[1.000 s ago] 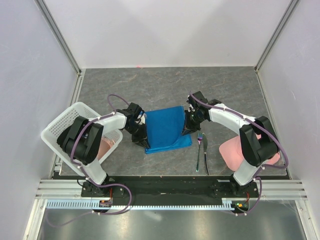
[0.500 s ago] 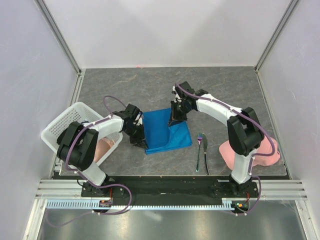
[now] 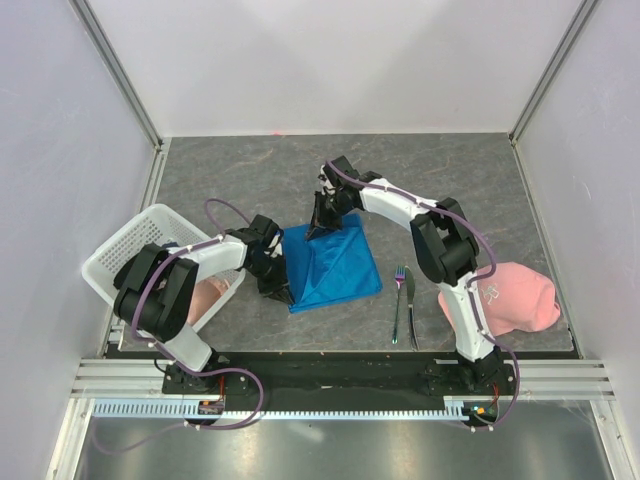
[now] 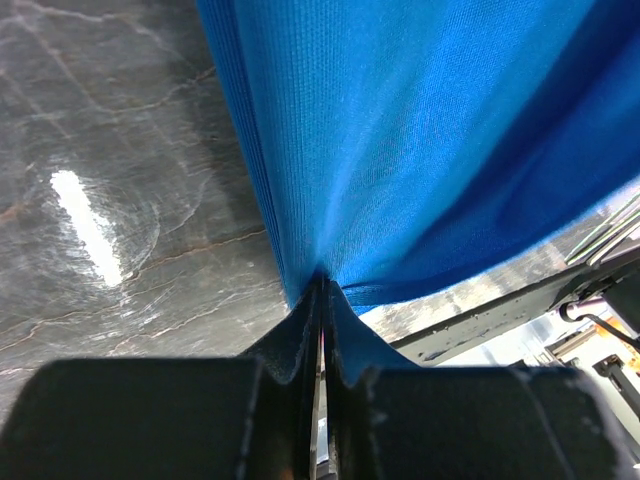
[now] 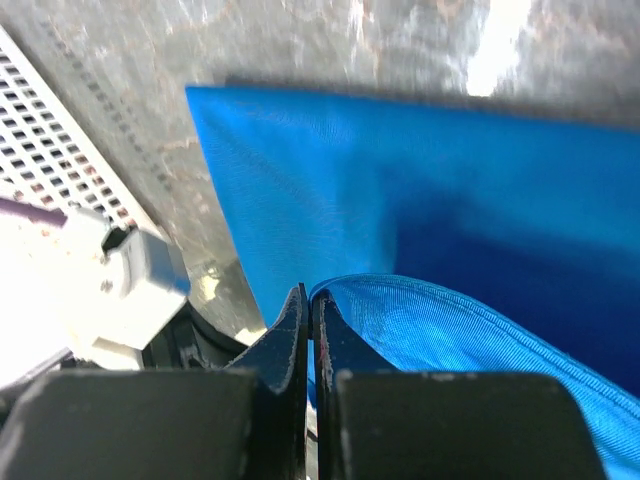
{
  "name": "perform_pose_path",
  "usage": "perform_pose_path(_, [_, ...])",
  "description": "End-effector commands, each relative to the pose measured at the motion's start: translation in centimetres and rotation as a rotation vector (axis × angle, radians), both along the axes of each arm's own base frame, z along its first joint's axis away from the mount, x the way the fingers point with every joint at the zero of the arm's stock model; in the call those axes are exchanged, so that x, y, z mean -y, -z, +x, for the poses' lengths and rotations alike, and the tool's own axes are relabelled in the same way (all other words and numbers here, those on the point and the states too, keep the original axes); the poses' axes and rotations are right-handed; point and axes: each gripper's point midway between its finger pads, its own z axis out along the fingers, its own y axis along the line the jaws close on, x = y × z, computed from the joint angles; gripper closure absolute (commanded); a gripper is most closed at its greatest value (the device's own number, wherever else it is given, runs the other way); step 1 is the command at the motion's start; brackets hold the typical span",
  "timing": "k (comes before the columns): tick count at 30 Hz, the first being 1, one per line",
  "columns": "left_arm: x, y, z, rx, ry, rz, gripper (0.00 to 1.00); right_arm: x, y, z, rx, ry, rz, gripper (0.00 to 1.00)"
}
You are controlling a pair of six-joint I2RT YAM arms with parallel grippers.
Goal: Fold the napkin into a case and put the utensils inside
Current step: Fold the top corner of the square-folded napkin at the center of the board.
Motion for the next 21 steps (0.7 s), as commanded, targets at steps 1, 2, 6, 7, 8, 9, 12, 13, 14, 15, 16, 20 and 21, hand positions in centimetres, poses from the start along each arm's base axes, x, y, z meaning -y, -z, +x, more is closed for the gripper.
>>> perform_pose_path(1, [0.1, 0.4, 0.8, 0.036, -0.022, 0.009, 0.93, -2.3, -1.3, 1.2, 0.008, -0.006, 0.077, 1.00])
perform_pose_path(2, [0.2, 0.4, 0.8, 0.037, -0.021, 0.010, 0.93, -2.5, -0.9, 1.1, 0.000, -0.009, 0.076, 1.00])
perform_pose_path(6, [0.3, 0.4, 0.7, 0.037, -0.017, 0.007, 0.93, -3.5, -0.8, 1.3, -0.005, -0.018, 0.095, 1.00])
perform_pose_path(7, [0.3, 0.4, 0.6, 0.035, -0.017, 0.008, 0.93, -3.6, -0.8, 1.4, -0.001, -0.016, 0.097, 1.00])
perform_pose_path(8, [0.3, 0.3, 0.6, 0.038, -0.015, 0.006, 0.93, -3.9, -0.9, 1.9, 0.012, -0.016, 0.100, 1.00])
perform_pose_path(9, [0.3, 0.4, 0.6, 0.037, -0.014, 0.007, 0.93, -4.0, -1.0, 2.2, 0.018, -0.015, 0.103, 1.00])
perform_pose_path(12, [0.3, 0.4, 0.4, 0.034, -0.012, 0.008, 0.93, -4.8, -1.3, 2.6, 0.012, -0.019, 0.131, 1.00])
perform_pose_path(13, [0.3, 0.4, 0.4, 0.034, -0.014, 0.009, 0.93, -5.1, -1.4, 2.6, 0.011, -0.022, 0.135, 1.00])
perform_pose_path(14, [0.3, 0.4, 0.3, 0.034, -0.013, 0.011, 0.93, -5.4, -1.1, 2.5, 0.006, -0.025, 0.135, 1.00])
perform_pose_path(15, [0.2, 0.5, 0.3, 0.035, -0.013, 0.012, 0.93, -5.7, -1.4, 2.5, 0.008, -0.029, 0.144, 1.00])
perform_pose_path(16, [0.3, 0.3, 0.4, 0.038, -0.013, 0.011, 0.93, -5.8, -1.3, 2.5, 0.003, -0.029, 0.146, 1.00])
perform_pose_path(20, [0.3, 0.2, 0.5, 0.051, -0.016, 0.010, 0.93, -6.7, -1.0, 2.1, -0.004, -0.044, 0.154, 1.00])
perform_pose_path(21, [0.3, 0.2, 0.5, 0.054, -0.016, 0.012, 0.93, -6.8, -1.0, 2.1, -0.005, -0.047, 0.158, 1.00])
